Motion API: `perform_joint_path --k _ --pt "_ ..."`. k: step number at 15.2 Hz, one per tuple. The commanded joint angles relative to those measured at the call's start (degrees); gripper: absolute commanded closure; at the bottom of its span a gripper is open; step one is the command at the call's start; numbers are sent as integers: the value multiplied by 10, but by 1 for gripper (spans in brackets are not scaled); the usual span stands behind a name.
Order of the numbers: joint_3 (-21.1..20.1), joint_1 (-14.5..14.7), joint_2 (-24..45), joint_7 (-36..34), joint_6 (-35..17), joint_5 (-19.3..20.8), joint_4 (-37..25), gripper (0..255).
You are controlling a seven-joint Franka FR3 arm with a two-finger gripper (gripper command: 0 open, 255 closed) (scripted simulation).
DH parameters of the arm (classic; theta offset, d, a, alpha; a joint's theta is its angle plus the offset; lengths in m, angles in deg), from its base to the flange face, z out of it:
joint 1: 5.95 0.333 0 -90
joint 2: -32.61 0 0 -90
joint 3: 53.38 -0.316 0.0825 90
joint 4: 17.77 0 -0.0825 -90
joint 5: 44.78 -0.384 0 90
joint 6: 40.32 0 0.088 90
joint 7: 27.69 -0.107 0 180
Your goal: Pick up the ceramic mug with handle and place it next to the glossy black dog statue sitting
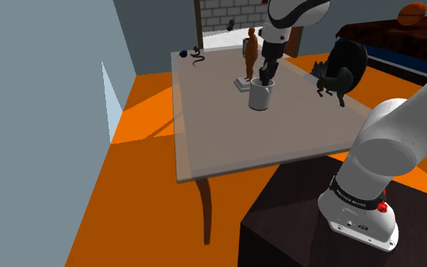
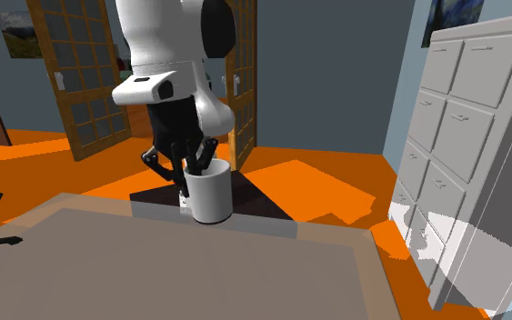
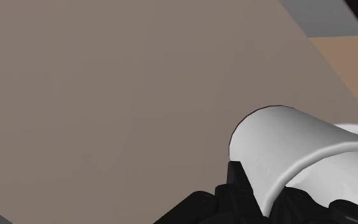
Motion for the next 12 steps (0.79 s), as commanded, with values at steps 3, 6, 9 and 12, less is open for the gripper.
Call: perform_joint_path --k 3,6,9,12 --pt "-3 0 -6 -2 35 -1 -29 255" --pt "-6 1 -10 -4 59 -1 -49 255" --pt "-8 2 -12 -6 82 -2 -71 255" --pt "-10 2 -12 -7 105 -3 -93 255"
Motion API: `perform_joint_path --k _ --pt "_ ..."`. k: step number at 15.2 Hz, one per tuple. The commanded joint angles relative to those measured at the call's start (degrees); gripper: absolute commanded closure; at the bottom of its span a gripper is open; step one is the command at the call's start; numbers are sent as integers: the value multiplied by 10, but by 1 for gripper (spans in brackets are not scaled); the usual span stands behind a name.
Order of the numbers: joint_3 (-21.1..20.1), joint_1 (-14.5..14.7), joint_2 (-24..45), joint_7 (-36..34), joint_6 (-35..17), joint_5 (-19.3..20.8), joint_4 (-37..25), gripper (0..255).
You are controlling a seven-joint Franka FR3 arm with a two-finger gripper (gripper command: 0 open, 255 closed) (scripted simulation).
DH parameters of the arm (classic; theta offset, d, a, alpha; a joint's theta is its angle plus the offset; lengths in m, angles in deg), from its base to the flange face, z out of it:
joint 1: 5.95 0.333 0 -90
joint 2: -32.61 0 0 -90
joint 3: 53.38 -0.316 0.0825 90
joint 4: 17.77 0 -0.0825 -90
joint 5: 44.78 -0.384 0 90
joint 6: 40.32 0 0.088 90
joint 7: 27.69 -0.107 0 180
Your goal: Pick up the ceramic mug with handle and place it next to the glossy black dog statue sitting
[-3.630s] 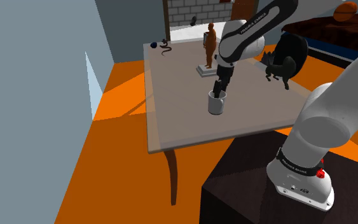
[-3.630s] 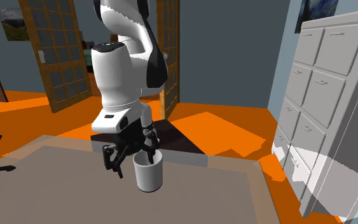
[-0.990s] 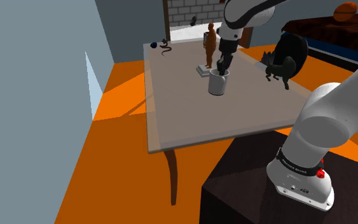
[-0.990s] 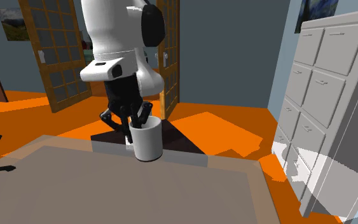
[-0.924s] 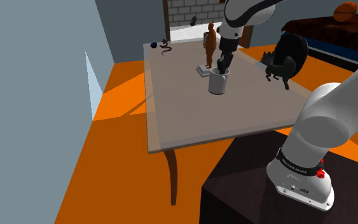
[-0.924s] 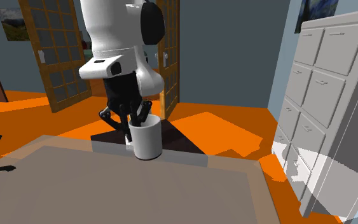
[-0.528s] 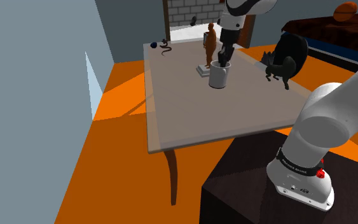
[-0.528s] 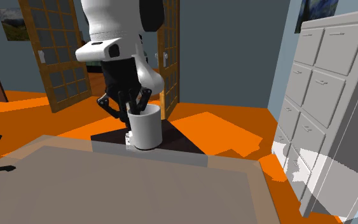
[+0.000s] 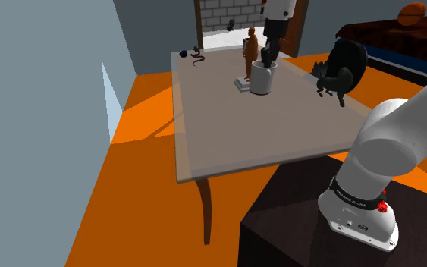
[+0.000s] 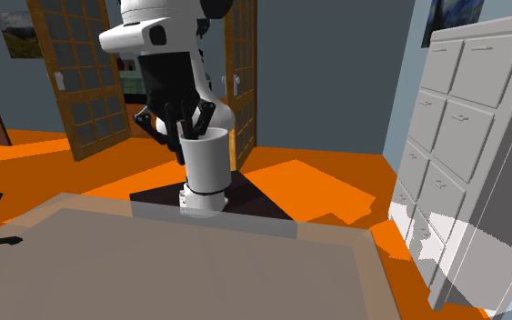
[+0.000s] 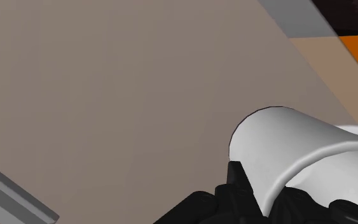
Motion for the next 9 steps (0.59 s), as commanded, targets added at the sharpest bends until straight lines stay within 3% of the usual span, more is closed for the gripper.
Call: perform_joint_path --k 1,9 --pt "-1 0 -1 -1 15 -1 -14 255" --pt "-5 3 4 -4 76 -4 -79 255"
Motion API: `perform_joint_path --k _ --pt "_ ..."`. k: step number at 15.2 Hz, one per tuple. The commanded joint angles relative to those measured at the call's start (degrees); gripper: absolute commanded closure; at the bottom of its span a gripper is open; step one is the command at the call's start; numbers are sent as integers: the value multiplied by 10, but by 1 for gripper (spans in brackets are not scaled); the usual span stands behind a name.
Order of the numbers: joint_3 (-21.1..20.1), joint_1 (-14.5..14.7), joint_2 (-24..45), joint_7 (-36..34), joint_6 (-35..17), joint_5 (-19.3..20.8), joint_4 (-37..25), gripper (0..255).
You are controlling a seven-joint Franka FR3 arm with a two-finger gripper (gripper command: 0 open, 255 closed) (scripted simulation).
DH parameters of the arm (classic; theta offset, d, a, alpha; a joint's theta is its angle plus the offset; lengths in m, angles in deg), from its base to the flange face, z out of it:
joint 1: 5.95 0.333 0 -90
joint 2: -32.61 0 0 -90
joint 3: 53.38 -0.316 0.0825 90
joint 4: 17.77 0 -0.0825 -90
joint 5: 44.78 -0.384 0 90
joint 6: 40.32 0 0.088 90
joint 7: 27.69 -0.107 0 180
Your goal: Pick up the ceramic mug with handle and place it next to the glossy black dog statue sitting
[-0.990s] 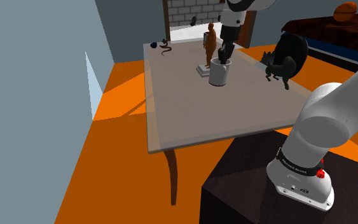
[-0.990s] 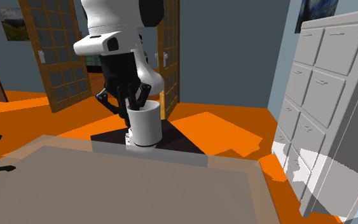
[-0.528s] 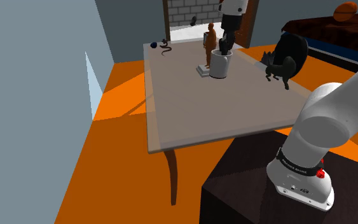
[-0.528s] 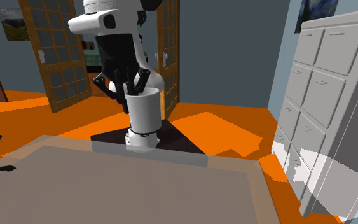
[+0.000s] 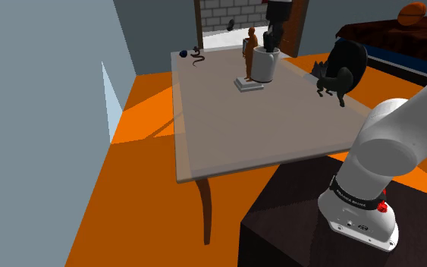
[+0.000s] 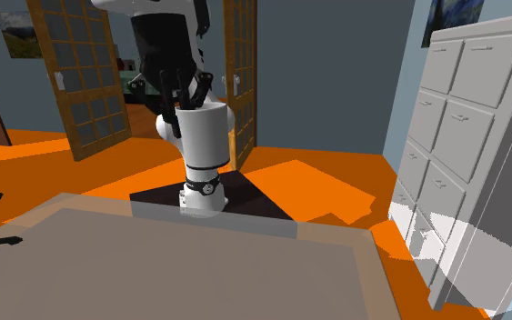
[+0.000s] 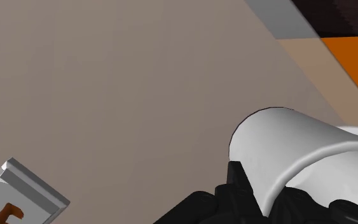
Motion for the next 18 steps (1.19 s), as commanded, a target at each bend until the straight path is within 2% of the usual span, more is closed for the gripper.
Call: perform_joint_path --k 1,5,11,18 --pt "-1 1 5 -1 14 -2 -19 255" --pt "-2 3 10 -2 37 -3 -47 255" --pt "43 -29 -53 61 63 34 -11 255" --pt "105 -66 -103 143 95 84 0 255"
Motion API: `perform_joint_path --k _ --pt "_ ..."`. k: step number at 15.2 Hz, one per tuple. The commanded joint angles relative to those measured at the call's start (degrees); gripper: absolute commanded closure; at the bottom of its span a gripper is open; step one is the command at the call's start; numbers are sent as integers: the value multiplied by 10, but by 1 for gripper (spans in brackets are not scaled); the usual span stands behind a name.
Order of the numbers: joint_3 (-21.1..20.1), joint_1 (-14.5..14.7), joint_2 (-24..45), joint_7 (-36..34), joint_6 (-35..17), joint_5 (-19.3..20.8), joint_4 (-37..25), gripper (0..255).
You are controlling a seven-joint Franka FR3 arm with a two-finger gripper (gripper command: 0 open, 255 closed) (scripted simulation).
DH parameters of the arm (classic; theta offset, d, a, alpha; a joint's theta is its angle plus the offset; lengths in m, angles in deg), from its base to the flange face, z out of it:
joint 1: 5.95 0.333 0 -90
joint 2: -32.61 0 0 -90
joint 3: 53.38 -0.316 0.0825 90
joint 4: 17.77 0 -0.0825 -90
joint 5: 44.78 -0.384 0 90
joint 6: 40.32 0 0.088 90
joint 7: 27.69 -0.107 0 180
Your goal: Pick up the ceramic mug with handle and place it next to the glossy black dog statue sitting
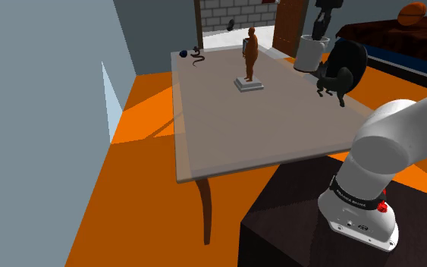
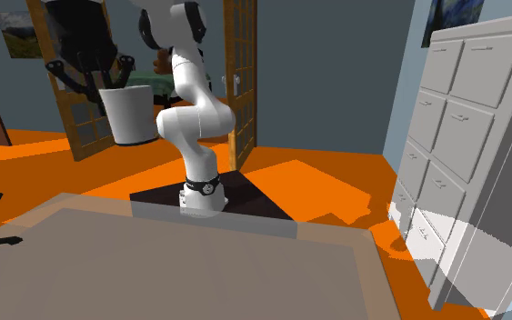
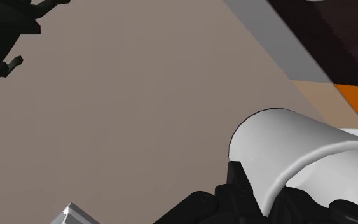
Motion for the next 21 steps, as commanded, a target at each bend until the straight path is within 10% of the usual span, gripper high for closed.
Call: perform_joint_path --k 1,21 --pt "17 -9 -11 24 12 14 -4 255" --pt "264 -33 12 302 65 139 -148 255"
